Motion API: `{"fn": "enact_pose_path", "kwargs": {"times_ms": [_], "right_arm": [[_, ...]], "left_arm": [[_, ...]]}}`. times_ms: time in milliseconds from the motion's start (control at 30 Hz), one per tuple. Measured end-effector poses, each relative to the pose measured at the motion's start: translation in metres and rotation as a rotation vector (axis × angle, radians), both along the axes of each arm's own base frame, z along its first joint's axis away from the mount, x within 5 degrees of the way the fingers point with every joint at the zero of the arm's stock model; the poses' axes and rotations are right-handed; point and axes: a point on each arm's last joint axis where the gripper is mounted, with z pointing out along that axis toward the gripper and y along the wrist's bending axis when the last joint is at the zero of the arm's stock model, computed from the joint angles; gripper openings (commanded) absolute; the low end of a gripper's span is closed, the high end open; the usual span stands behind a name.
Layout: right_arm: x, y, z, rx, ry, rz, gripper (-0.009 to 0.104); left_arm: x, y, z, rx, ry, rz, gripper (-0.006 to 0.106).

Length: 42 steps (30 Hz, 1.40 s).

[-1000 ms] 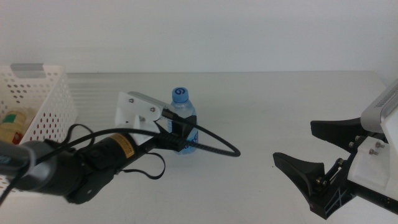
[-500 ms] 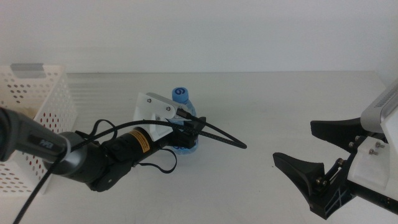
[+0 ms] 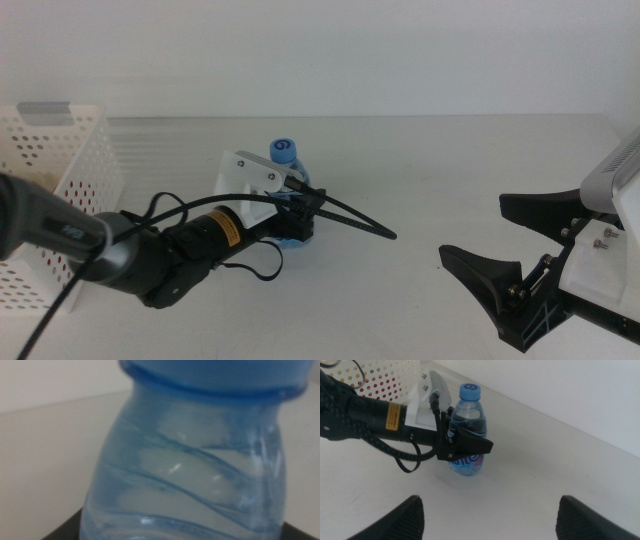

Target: Use arms to grab the bottles and put them into the dustbin to the left of the table.

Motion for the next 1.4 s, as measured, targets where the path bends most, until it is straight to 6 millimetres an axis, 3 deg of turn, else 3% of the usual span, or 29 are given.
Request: {"fn": "enact_pose_path", "kwargs": {"times_ms": [33,233,533,700,933,1100,1400], "right_arm": [[0.0,0.0,0.0,0.0,0.0,0.0,0.087],[0.0,0.0,0.0,0.0,0.0,0.0,0.087],[0.0,0.0,0.0,0.0,0.0,0.0,0.087],[0.0,0.0,0.0,0.0,0.0,0.0,0.087],[0.0,0.0,0.0,0.0,0.0,0.0,0.087],[0.0,0.0,0.0,0.0,0.0,0.0,0.087],[0.0,0.0,0.0,0.0,0.0,0.0,0.087]], "left_arm": [[-0.002,0.002,0.001,0.009,0.013,0.01,-0.005],[-0.017,0.014,0.023,0.101,0.095,0.066,-0.005],[-0.047,0.031,0.096,0.164,0.111,0.104,-0.005],[-0.065,0.048,0.122,0.17,0.207,0.22,-0.005],[-0.086,0.073,0.147,0.245,0.245,0.38,-0.005],[-0.091,0.073,0.161,0.212,0.182,0.361,-0.005],[-0.091,0.072,0.163,0.176,0.19,0.364,-0.005]]}}
